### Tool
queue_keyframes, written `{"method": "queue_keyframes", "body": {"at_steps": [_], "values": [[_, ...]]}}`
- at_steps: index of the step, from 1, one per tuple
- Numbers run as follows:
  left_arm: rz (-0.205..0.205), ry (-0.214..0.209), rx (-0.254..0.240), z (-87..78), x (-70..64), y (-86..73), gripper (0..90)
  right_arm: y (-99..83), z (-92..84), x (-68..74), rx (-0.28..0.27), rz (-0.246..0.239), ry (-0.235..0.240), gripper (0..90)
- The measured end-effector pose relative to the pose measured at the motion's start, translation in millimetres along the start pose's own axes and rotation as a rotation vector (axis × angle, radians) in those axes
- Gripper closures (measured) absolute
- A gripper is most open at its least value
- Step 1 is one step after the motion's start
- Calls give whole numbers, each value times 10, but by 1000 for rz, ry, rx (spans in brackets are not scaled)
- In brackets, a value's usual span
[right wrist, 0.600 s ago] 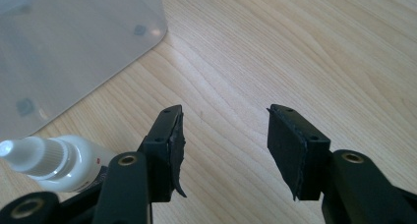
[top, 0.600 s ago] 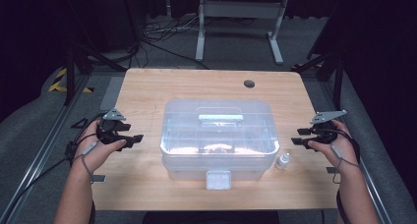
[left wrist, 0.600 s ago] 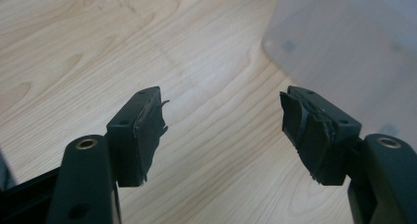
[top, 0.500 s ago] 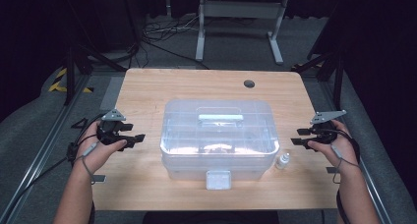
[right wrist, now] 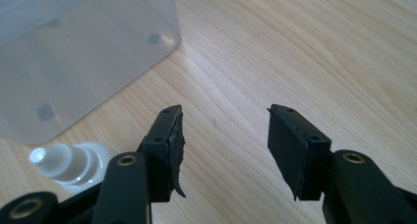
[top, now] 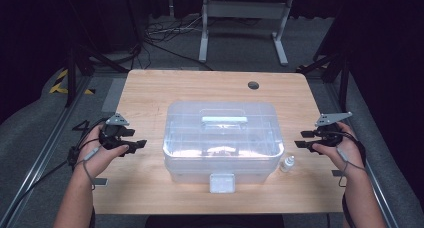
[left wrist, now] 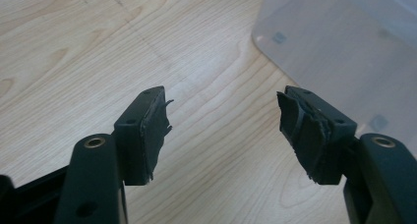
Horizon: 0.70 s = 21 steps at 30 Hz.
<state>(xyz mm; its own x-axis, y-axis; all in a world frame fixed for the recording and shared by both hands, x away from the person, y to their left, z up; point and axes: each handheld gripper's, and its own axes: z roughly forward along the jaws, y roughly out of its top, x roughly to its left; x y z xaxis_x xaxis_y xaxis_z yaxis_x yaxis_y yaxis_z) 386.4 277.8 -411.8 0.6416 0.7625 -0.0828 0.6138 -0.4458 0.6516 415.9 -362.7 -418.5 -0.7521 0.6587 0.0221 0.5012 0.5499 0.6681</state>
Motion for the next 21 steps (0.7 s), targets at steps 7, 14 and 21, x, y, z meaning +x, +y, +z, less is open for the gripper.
{"method": "queue_keyframes", "body": {"at_steps": [7,14,21], "values": [[-8,6,15,6,10,-4,364,-1,-25,-3,-15,8,8,490],[6,-1,13,2,0,-3,358,2,-35,2,-15,21,10,491],[8,-8,4,-21,-2,6,357,22,-74,27,-30,25,24,502]]}}
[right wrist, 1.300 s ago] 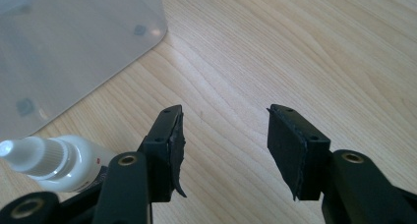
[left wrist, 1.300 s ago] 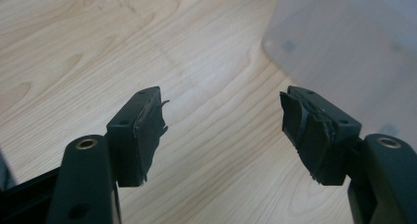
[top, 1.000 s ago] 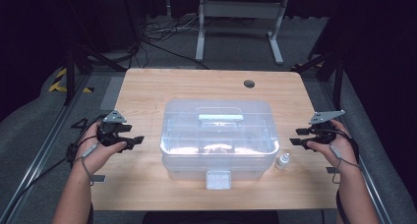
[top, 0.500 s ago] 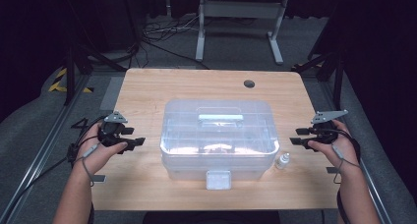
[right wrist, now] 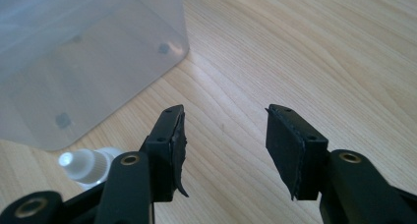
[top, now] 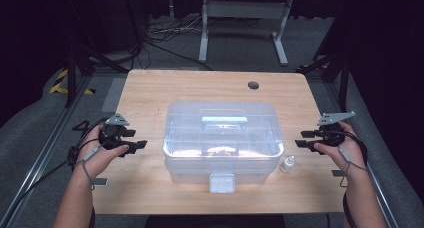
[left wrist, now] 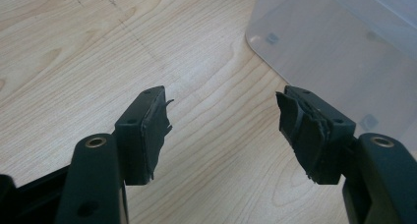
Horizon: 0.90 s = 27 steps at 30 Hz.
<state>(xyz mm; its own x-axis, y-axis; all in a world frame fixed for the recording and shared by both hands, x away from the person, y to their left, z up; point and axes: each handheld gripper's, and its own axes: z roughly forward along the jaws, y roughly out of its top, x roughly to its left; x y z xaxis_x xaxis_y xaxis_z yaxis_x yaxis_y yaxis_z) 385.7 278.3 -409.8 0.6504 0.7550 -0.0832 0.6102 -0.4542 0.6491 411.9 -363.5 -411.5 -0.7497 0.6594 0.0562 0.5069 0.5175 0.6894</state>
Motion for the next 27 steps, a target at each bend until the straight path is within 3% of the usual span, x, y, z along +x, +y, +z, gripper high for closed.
{"method": "queue_keyframes", "body": {"at_steps": [3,8,11,16,27], "values": [[-2,-4,-5,-6,-22,1,358,14,-29,16,-2,12,-2,508],[-16,-33,-21,-48,-32,-1,368,78,-65,41,-17,24,41,527],[-19,-32,-20,-68,-42,-2,370,218,-143,97,-48,-16,62,533],[-12,-36,-24,-99,-38,4,371,402,-212,157,-15,-66,63,534],[-14,-27,-31,-124,-26,-1,375,795,-423,336,-6,-133,86,543]]}}
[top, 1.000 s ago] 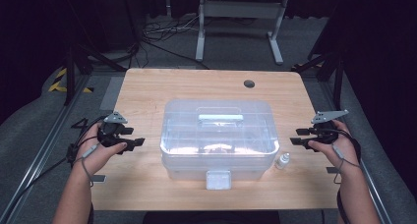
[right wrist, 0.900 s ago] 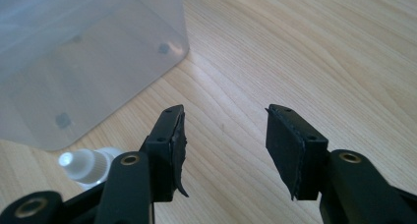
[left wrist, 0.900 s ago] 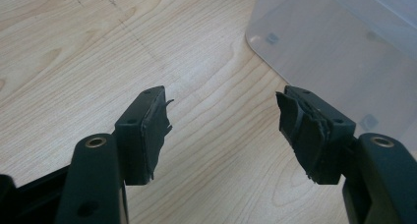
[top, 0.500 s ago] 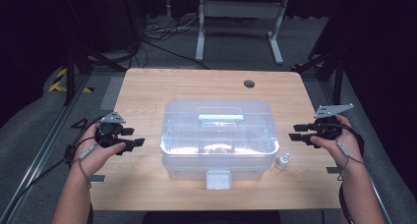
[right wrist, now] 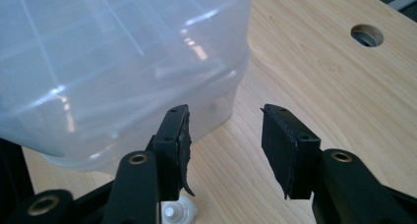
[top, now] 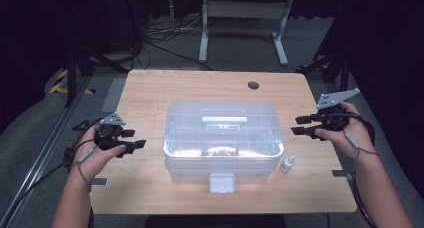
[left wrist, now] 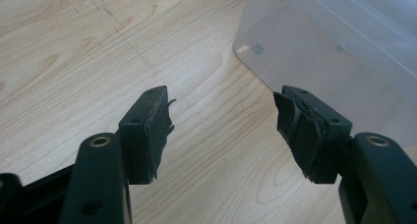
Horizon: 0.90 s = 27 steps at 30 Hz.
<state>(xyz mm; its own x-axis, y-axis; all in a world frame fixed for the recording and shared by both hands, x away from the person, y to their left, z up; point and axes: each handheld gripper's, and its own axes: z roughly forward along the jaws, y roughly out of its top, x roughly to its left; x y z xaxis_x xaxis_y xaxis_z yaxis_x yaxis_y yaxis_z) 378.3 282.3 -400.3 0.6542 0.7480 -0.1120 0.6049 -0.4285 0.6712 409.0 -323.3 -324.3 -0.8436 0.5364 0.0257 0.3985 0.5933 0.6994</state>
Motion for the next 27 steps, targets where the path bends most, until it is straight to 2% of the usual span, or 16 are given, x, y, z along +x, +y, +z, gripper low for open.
{"method": "queue_keyframes", "body": {"at_steps": [13,15,22,27], "values": [[-2,6,-6,-7,-6,3,370,317,-105,134,22,-61,11,541],[8,7,-5,-12,1,5,369,367,-110,162,24,-69,17,541],[4,3,-10,-19,-2,4,367,561,-99,258,28,-109,34,522],[5,-2,-17,-19,-3,4,360,703,-48,324,55,-134,45,518]]}}
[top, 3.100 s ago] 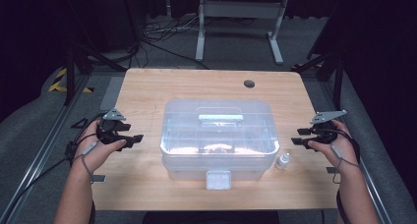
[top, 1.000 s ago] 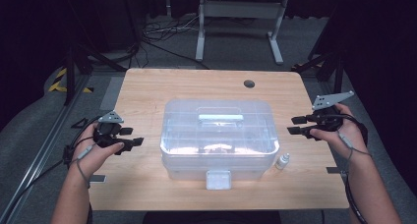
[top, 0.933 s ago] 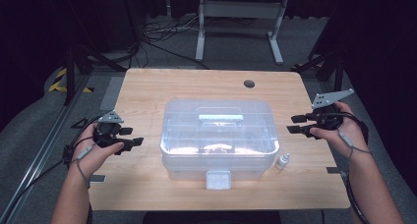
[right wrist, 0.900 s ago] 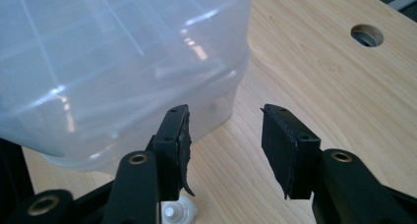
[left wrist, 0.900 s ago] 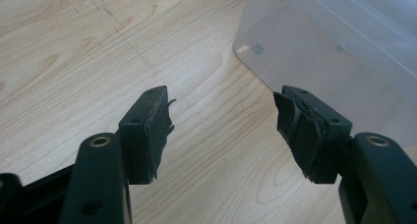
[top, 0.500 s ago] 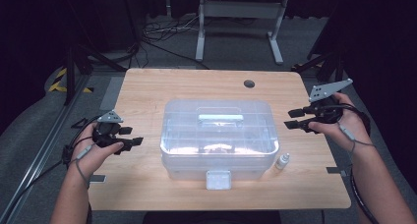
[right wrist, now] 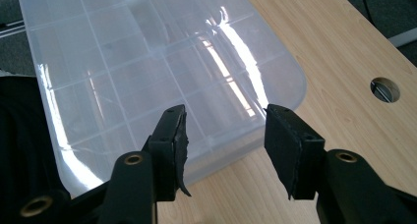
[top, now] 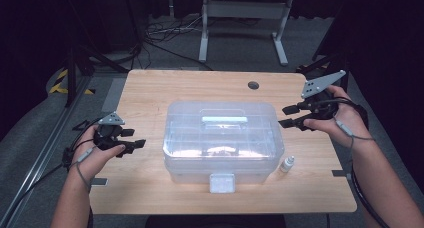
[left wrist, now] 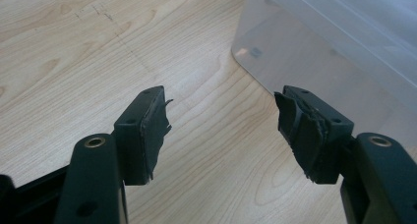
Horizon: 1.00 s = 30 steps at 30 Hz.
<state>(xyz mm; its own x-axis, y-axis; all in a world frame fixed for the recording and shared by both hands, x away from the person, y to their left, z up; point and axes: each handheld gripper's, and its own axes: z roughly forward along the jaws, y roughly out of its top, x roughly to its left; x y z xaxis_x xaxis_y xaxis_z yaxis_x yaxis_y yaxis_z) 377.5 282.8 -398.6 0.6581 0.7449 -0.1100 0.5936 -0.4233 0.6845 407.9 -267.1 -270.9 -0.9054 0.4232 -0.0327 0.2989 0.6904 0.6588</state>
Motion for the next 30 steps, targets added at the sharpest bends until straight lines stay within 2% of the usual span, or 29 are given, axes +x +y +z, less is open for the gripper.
{"method": "queue_keyframes", "body": {"at_steps": [3,5,13,20,25,30], "values": [[-16,-3,1,-5,-11,-3,360,98,20,31,7,-21,6,514],[-4,2,0,-10,-1,-2,360,159,33,56,9,-29,16,509],[-1,-3,0,-26,2,1,360,362,149,137,9,-64,48,476],[-20,-19,-12,-21,6,-4,370,535,298,238,22,-105,89,429],[-16,-15,-11,-21,3,-3,369,654,414,293,37,-139,97,394],[-7,-16,-9,-19,-2,3,370,755,565,350,59,-168,111,395]]}}
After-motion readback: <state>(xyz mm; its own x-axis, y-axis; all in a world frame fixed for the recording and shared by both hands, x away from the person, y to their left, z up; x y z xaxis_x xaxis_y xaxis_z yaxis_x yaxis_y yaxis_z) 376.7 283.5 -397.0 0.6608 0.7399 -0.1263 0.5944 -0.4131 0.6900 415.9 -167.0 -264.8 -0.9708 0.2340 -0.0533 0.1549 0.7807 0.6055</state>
